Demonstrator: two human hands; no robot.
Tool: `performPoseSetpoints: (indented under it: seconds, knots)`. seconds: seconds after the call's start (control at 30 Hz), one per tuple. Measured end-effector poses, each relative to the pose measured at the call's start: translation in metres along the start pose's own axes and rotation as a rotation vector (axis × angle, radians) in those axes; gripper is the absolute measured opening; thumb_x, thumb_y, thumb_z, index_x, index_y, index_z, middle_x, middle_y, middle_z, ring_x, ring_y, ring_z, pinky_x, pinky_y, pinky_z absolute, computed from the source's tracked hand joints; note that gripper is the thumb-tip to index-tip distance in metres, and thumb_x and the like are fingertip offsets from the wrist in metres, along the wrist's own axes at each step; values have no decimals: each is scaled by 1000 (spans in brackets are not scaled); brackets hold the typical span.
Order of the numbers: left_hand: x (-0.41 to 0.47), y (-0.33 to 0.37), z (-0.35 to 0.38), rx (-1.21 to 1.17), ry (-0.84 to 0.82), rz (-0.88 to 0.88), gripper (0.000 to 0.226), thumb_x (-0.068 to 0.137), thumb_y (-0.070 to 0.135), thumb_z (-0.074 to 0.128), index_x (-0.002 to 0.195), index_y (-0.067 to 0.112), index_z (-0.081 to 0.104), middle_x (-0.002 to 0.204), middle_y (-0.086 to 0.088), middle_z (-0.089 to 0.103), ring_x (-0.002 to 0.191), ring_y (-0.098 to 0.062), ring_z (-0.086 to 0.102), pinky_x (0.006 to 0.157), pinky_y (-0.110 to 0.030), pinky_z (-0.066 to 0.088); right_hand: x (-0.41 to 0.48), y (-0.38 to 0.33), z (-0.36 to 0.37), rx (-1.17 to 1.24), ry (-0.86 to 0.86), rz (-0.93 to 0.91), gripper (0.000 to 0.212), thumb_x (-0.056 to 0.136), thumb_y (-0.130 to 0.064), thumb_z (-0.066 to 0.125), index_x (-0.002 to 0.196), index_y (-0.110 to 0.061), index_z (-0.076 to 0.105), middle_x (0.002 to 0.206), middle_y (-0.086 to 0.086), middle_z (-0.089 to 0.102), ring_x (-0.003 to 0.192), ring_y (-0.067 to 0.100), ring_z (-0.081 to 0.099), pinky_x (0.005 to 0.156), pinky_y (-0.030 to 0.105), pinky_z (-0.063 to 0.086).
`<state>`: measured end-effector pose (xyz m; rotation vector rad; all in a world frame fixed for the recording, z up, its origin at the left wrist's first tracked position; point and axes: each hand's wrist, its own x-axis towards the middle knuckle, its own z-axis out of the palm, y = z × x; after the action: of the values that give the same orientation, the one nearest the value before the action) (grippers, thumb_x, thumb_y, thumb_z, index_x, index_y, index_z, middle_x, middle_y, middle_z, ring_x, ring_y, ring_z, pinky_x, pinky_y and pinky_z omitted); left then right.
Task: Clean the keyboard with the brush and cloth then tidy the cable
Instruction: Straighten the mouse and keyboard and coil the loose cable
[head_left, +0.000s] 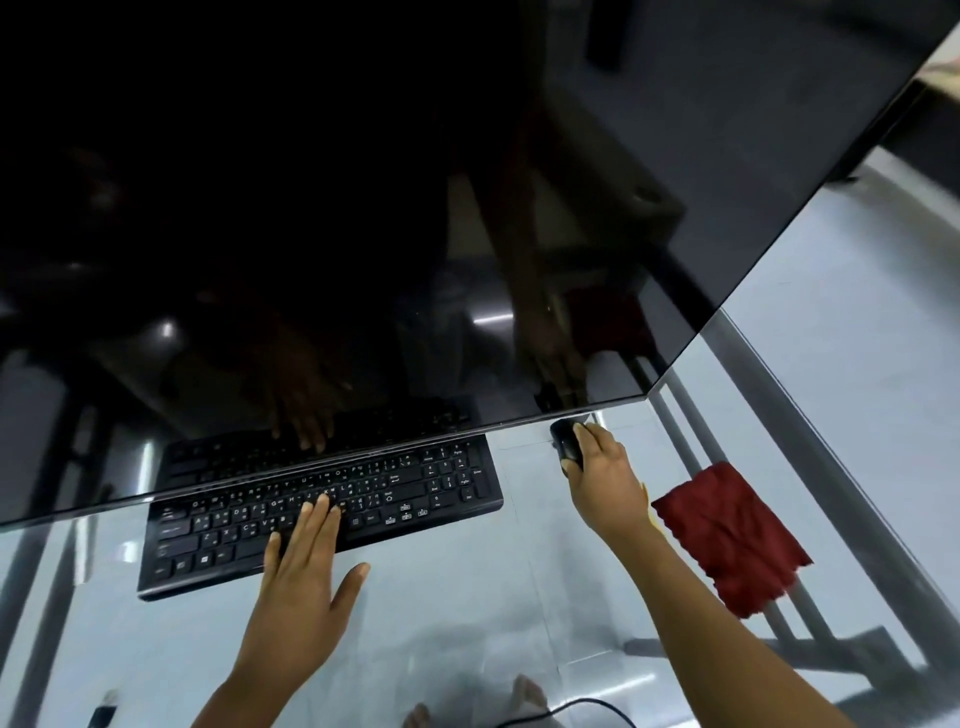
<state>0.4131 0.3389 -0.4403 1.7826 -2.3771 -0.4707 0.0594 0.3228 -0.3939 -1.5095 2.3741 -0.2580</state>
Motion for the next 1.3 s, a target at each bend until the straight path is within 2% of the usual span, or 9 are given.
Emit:
performPoseSetpoints:
  seconds: [0.27, 0.4, 0.5, 0.57, 0.63, 0.77, 1.03, 1.2, 1.3]
  knots:
    - [-5, -1, -11, -69, 31, 26, 82, 89, 65, 16, 151, 12, 24, 160, 6, 9, 147, -7, -1, 120, -36, 0, -9, -6, -4, 19, 53, -31, 50, 98, -26, 49, 144, -13, 37, 153, 7, 31, 138, 27, 30, 101, 48, 42]
    - [-16, -17, -26, -124, 129, -32, 69, 91, 54, 31, 144, 11, 39, 154, 0, 31, 144, -15, 22, 119, -39, 13, -35, -23, 2, 58, 183, -171, 45, 90, -14, 62, 134, -7, 52, 143, 15, 43, 131, 34, 40, 101, 53, 45]
    - [-31, -45, -48, -191, 283, -124, 42, 88, 34, 53, 118, 7, 64, 125, -7, 57, 115, -30, 56, 98, -43, 47, -63, -52, 24, 99, 145, -367, 45, 84, -5, 66, 128, -6, 57, 137, 17, 46, 126, 35, 43, 102, 48, 45]
    - [-48, -72, -62, -210, 316, -247, 22, 83, 25, 69, 100, 11, 66, 105, -5, 59, 94, -31, 61, 80, -42, 53, -82, -81, 37, 111, 75, -479, 46, 83, -6, 66, 128, -9, 57, 137, 15, 46, 125, 33, 44, 105, 44, 43]
    - [-69, -98, -73, -244, 196, -414, 37, 73, 35, 81, 95, 16, 58, 98, -1, 53, 86, -25, 59, 74, -39, 51, -95, -112, 48, 114, 21, -564, 46, 85, -8, 64, 130, -10, 57, 139, 14, 46, 127, 31, 44, 106, 41, 39]
    - [-117, -133, -78, -270, -31, -612, 48, 71, 46, 80, 93, 19, 48, 94, 1, 53, 86, -18, 58, 71, -30, 44, -114, -172, 61, 131, -89, -714, 45, 89, -10, 59, 133, -12, 55, 143, 10, 43, 131, 29, 39, 110, 40, 37]
    - [-118, -106, -86, -160, 18, -603, 12, 88, 21, 62, 83, 20, 52, 78, 4, 57, 75, -19, 60, 56, -25, 39, -131, -231, 59, 171, -204, -890, 44, 89, -12, 56, 133, -12, 54, 138, 9, 44, 129, 26, 42, 111, 37, 34]
    - [-79, -47, -168, -658, 270, -516, 19, 78, 12, 74, 80, 21, 57, 64, -3, 63, 53, -17, 60, 54, -31, 50, -150, -259, 8, 571, -896, -600, 57, 94, -24, 60, 144, -18, 34, 136, 3, 51, 123, 13, 52, 108, 32, 40]
    - [-52, -11, -214, -724, 276, -327, 23, 78, 11, 72, 87, 25, 57, 69, -5, 64, 53, -16, 61, 50, -27, 49, -159, -266, -34, 785, -1178, -650, 47, 97, -15, 54, 139, -6, 38, 121, 14, 62, 109, 25, 63, 103, 34, 46]
